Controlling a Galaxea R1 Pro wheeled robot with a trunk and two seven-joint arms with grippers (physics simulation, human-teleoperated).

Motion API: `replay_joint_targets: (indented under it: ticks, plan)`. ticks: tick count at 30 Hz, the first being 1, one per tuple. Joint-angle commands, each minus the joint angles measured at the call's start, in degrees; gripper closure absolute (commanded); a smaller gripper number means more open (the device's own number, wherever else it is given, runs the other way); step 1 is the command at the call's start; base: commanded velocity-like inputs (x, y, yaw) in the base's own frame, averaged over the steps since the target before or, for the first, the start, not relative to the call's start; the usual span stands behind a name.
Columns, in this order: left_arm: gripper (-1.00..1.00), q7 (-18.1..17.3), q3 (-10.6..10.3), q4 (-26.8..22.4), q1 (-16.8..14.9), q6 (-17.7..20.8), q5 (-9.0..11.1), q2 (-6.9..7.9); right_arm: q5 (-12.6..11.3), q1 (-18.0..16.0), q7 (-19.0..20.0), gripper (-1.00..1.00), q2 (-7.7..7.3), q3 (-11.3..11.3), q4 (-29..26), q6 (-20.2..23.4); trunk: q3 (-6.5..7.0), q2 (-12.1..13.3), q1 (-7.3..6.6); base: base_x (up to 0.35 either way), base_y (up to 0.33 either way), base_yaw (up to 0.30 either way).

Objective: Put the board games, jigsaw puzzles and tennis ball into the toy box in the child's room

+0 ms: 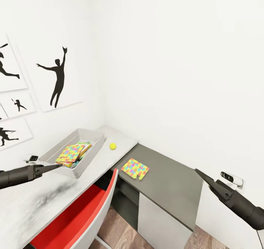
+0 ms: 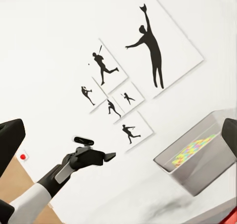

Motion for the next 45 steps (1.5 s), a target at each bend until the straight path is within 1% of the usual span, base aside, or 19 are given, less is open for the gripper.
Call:
replay_joint_targets:
  ticks: [1,7,11,19,27,34,38,45]
  plan:
    - [-1.00,-0.21,0.30,-0.01,-0.03,0.61,-0.02,0.02,-0.14,-0.06,0.05,-1.00,0.00,-0.02,0.03,0.53,-0.05,-0.13,0.04,0.000,0.145,-0.205]
    - [-1.00,-0.21,0.83,-0.01,0.04,0.56,-0.07,0.02,-0.12,-0.06,-0.07,-1.00,0.05,-0.02,0.10,0.46,0.22,-0.13,0.04,0.000,0.085,-0.119]
    - [-1.00,-0.21,0.90,-0.01,0.19,0.53,-0.04,0.02,-0.14,-0.06,-0.19,-1.00,0.40,-0.05,0.10,0.44,0.25,-0.13,0.04,0.000,0.014,-0.020]
    - [-1.00,-0.21,0.91,-0.01,0.24,0.44,-0.09,0.02,0.12,-0.06,-2.28,-1.00,0.68,0.20,0.09,0.52,0.26,-0.13,0.04,0.000,0.001,-0.001]
    - [-1.00,-0.21,0.91,-0.01,0.24,0.37,-0.09,0.02,0.14,-0.06,-3.03,-1.00,0.73,0.20,0.10,0.54,0.26,-0.13,0.04,0.000,0.000,0.000]
    - [-1.00,-0.21,0.91,-0.01,0.24,0.35,-0.09,0.02,0.07,-0.06,-6.24,-1.00,0.79,0.34,0.10,0.68,0.26,-0.13,0.04,0.000,0.000,-0.013]
    - [-1.00,-0.21,0.91,-0.01,0.24,0.35,-0.09,0.02,0.02,-0.06,-7.09,-1.00,0.80,0.35,0.10,0.71,0.34,-0.13,0.04,-0.031,0.008,-0.181]
    - [-1.00,-0.21,0.91,0.01,0.24,0.34,-0.09,0.02,-0.13,-0.06,-7.25,-1.00,0.72,0.19,0.14,0.78,0.53,-0.13,0.04,-0.063,0.037,-0.257]
